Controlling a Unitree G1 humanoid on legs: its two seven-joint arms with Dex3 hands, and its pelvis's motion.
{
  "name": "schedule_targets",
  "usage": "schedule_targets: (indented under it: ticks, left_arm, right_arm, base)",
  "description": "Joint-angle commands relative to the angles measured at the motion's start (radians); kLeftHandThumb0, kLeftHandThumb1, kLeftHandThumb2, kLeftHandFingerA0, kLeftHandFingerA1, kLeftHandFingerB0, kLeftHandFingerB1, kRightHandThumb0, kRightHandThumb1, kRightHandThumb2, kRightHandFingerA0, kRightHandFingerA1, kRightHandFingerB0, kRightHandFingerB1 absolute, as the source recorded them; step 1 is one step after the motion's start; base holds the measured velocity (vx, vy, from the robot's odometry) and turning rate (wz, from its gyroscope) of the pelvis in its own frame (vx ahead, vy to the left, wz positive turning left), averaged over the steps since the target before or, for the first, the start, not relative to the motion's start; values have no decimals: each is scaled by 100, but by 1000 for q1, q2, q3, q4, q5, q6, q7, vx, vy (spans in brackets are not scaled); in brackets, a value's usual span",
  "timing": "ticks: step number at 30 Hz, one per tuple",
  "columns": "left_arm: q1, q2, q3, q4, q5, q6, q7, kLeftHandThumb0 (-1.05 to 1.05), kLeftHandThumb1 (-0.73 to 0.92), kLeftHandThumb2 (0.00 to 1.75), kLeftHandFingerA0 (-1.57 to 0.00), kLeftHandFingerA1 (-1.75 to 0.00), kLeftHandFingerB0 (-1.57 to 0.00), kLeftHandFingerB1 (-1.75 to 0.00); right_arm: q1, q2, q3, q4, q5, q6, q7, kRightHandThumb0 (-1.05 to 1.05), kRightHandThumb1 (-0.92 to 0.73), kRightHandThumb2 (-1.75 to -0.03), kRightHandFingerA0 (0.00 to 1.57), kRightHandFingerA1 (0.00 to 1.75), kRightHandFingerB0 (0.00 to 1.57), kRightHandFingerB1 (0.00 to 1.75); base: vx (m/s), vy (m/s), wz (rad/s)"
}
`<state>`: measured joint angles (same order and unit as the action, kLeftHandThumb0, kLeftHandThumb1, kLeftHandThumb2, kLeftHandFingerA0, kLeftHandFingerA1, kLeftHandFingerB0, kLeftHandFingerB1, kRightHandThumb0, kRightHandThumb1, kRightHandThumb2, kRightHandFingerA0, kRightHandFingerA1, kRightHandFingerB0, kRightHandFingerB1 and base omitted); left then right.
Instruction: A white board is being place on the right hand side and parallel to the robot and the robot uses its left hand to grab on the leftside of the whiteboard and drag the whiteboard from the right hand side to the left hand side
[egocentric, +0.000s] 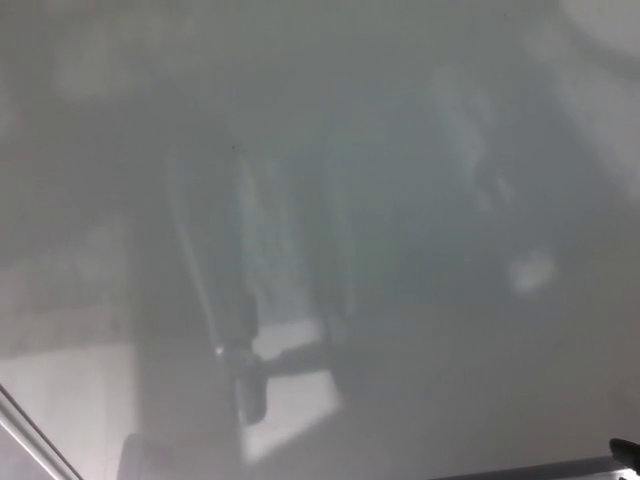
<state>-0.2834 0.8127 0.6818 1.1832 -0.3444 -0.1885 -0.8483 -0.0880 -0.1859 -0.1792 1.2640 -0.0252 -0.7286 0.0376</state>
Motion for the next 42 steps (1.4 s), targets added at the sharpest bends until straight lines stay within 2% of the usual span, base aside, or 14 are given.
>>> schedule_targets:
  ticks: [1,7,8,9,10,11,13,14,15,17,19,27,28,42]
  left_arm:
    - [98,-49,-5,5,-24,-25,-19,-77,92,85,0,0,0,0]
    - [220,-155,-40,-36,-15,-74,-20,-79,83,108,0,-4,0,0]
    - [231,-163,-52,-38,-7,-77,-20,-80,84,110,0,-4,0,0]
    - [237,-170,-65,-34,2,-80,-16,-80,83,108,0,-4,0,0]
    - [239,-177,-78,-27,10,-84,-11,-80,83,108,0,-4,0,0]
    - [242,-187,-89,-21,11,-77,-17,-80,84,107,0,-1,0,0]
    - [252,-204,-105,-22,13,-83,-7,-71,92,87,0,0,0,0]
    - [255,-210,-110,-24,14,-88,-1,-71,92,87,0,0,0,0]
    - [264,-227,-125,-27,22,-91,-1,-70,92,87,0,0,0,0]
    - [274,-245,-142,-34,26,-97,14,-78,86,107,0,-2,0,0]
    - [282,-254,-153,-40,26,-92,18,-68,92,87,0,0,0,0]
    - [324,-295,-186,-28,30,-137,48,-65,92,82,0,0,0,0]
    - [331,-300,-183,-29,25,-141,46,-80,92,111,0,-8,0,-5]
    - [352,-327,-239,-11,43,-118,54,-86,90,110,0,-3,0,-1]
  right_arm:
    - [19,-14,-2,6,-1,-7,-3,-59,-67,-109,58,66,27,51]
    - [41,-11,-2,6,-3,-9,2,-60,-68,-109,58,66,28,52]
    - [46,-11,-1,6,-4,-11,0,-70,-83,-68,59,50,41,44]
    - [51,-13,-1,5,-6,-11,-2,-60,-69,-109,58,65,28,51]
    - [54,-15,0,5,-7,-10,-4,-60,-69,-109,58,65,28,51]
    - [57,-18,6,5,-16,-9,-14,-70,-84,-68,59,48,41,43]
    - [64,-22,8,4,-18,-13,-15,-69,-85,-67,59,48,40,43]
    - [66,-23,8,4,-17,-14,-14,-69,-85,-67,59,48,40,43]
    - [65,-20,3,3,-9,-13,-5,-59,-69,-109,58,65,27,51]
    - [60,-18,-2,3,0,-6,4,-59,-69,-108,58,65,27,51]
    - [62,-17,-4,2,2,-5,8,-59,-68,-108,58,65,27,51]
    - [62,-16,-8,0,7,5,12,-59,-68,-108,57,65,26,50]
    - [62,-16,-5,1,3,4,9,-59,-69,-109,57,65,27,51]
    - [72,-25,5,3,-9,1,8,-59,-69,-108,57,64,28,51]
  base:
    - [0,0,0]
    - [0,0,0]
    - [0,0,0]
    - [0,0,0]
    - [0,0,0]
    - [0,0,0]
    - [0,0,0]
    - [0,0,0]
    - [0,0,0]
    - [0,0,0]
    - [0,0,0]
    - [0,0,0]
    - [0,0,0]
    - [0,0,0]
